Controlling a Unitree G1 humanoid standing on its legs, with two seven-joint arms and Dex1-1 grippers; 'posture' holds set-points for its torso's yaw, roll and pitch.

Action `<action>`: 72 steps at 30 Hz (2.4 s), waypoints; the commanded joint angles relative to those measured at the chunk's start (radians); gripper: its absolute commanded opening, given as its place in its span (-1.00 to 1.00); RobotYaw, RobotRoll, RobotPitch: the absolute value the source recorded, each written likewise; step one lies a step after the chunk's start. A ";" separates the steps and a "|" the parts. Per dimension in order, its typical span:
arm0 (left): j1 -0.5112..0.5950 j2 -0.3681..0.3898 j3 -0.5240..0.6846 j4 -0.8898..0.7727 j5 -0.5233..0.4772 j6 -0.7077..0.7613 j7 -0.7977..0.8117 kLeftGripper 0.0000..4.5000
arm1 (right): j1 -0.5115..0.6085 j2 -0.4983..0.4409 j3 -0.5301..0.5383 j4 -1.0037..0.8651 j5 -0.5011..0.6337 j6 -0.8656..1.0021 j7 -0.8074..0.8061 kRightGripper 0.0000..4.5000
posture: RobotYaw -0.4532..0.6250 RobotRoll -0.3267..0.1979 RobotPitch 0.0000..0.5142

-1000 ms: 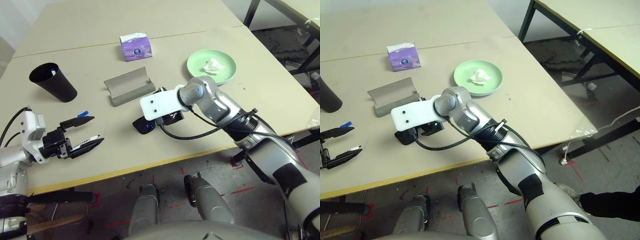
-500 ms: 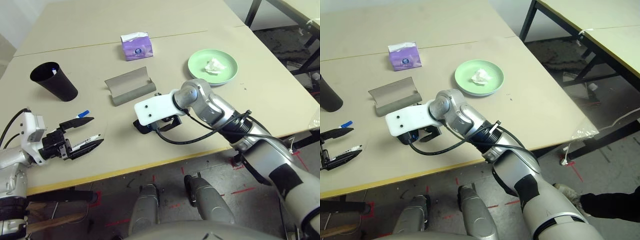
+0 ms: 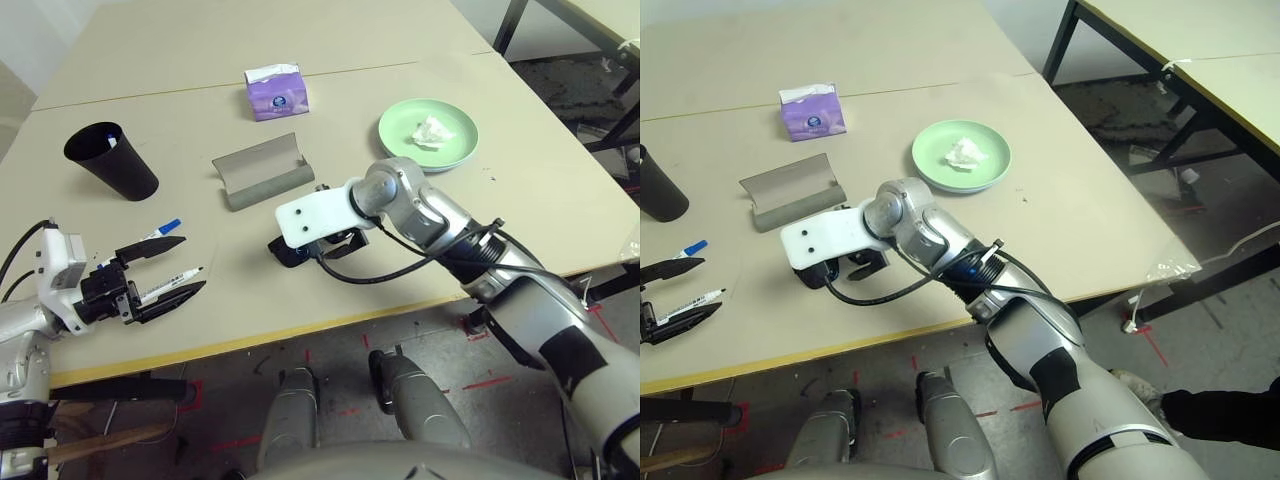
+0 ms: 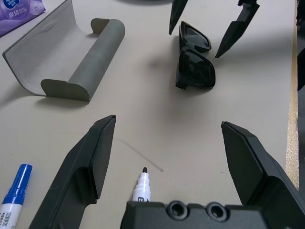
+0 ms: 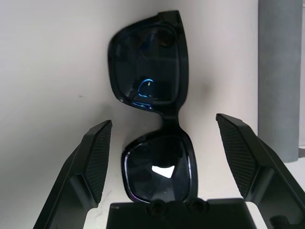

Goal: Organize and tidy the items on the table.

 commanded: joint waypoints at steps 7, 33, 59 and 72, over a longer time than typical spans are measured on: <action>0.001 -0.007 0.002 0.007 0.003 0.001 -0.005 1.00 | -0.022 0.011 -0.003 0.011 -0.005 0.046 0.005 0.98 | -0.32 0.25 -0.28; 0.106 -0.004 0.072 -0.086 -0.019 0.017 0.037 1.00 | -0.034 -0.002 0.019 0.034 -0.009 0.065 0.084 0.98 | -0.16 0.25 -0.32; 0.098 -0.019 0.063 -0.092 -0.016 0.019 0.049 1.00 | -0.065 0.035 0.010 0.041 -0.007 0.107 0.091 0.98 | -0.16 0.25 -0.31; 0.109 -0.022 0.066 -0.110 -0.020 0.024 0.055 1.00 | -0.045 0.019 0.018 0.041 -0.011 0.091 0.093 0.98 | -0.15 0.25 -0.30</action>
